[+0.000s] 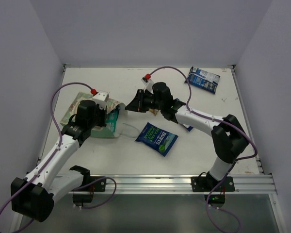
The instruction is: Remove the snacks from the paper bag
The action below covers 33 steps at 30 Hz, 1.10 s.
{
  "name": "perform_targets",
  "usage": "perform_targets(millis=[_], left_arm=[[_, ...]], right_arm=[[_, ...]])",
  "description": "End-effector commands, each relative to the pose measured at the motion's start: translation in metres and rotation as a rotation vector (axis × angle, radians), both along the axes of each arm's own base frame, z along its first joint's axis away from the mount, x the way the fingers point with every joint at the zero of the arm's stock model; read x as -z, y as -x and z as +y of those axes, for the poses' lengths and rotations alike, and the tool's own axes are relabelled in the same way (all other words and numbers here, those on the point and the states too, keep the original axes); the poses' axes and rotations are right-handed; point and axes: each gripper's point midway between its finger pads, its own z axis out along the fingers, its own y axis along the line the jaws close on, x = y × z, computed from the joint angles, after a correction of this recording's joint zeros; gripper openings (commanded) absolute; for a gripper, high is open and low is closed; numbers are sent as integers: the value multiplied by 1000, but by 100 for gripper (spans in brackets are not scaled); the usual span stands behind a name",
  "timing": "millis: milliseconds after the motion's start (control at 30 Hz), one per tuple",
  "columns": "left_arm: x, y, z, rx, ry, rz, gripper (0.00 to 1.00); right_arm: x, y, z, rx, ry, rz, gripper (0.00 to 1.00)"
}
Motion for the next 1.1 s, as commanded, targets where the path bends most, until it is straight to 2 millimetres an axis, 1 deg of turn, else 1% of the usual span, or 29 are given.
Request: perform_targets(millis=[0, 33, 67, 100, 133, 167, 200, 233, 267, 333, 367, 400, 467, 500, 533, 567, 600, 667, 700, 767, 800, 833, 867, 900, 933, 967, 1000, 1033, 1067], left_arm=[[-12, -11, -4, -15, 38, -55, 0], [-13, -10, -8, 6, 55, -57, 0], [-14, -10, -10, 9, 60, -57, 0], [-16, -10, -10, 10, 62, -62, 0], [-18, -10, -11, 11, 67, -63, 0], [-20, -11, -12, 13, 74, -65, 0], [-25, -12, -13, 14, 84, -73, 0], [-28, -11, -16, 21, 100, -72, 0], [-30, -12, -17, 21, 107, -75, 0], [-36, -12, -18, 24, 117, -84, 0], [-38, -12, -19, 26, 118, -83, 0], [-40, -12, -18, 26, 120, -88, 0], [-41, -11, -18, 27, 117, -85, 0], [-43, -11, -18, 26, 120, -91, 0], [-44, -10, -19, 29, 122, -92, 0], [-45, -10, -20, 34, 129, -91, 0], [-45, -9, -21, 37, 132, -89, 0], [-45, -8, -22, 40, 143, -87, 0], [-43, -7, -23, 41, 144, -83, 0], [-42, -7, -23, 43, 145, -81, 0], [-43, -6, -22, 40, 145, -86, 0], [-43, -7, -19, 27, 134, -90, 0], [-43, -7, -17, 16, 126, -92, 0], [-43, -8, -13, -1, 113, -96, 0], [-40, -10, -6, -35, 90, -92, 0], [-38, -11, 1, -68, 69, -90, 0], [-36, -12, 5, -85, 53, -86, 0], [-35, -13, 8, -96, 40, -88, 0], [-34, -14, 13, -122, 21, -93, 0]], right_arm=[[3, 9, 0, -50, 54, 8, 21], [14, 12, 4, -50, 49, 61, 30], [19, 16, 10, -51, 45, 86, 39], [24, 16, 14, -45, 41, 102, 55], [28, 17, 19, -35, 39, 120, 62], [44, 15, 26, -13, 62, 143, 67], [48, 14, 31, -10, 57, 148, 75], [48, 12, 37, -8, 40, 162, 77], [63, 12, 43, -13, 45, 189, 78], [59, 7, 56, -27, 12, 177, 78], [61, 8, 62, -34, 10, 176, 78], [70, 7, 67, -37, 18, 181, 78], [67, 7, 81, -56, -2, 172, 77], [77, 7, 87, -67, 0, 183, 75], [73, 6, 94, -74, -19, 183, 75], [75, 7, 99, -84, -26, 190, 73], [73, 6, 104, -93, -48, 184, 68], [79, 4, 113, -112, -60, 191, 63], [81, 2, 117, -115, -59, 193, 54], [81, 0, 117, -117, -52, 183, 39], [82, 0, 115, -116, -44, 184, 20], [85, 3, 111, -121, -28, 176, 12], [68, 2, 105, -120, -42, 151, 5], [66, 3, 98, -116, -33, 144, 0], [71, 7, 87, -113, -9, 143, 0], [44, 4, 75, -104, -34, 111, 0], [39, 5, 65, -99, -29, 110, 0], [44, 9, 50, -91, -9, 120, 0], [38, 2, 35, -63, -7, 111, 0]])
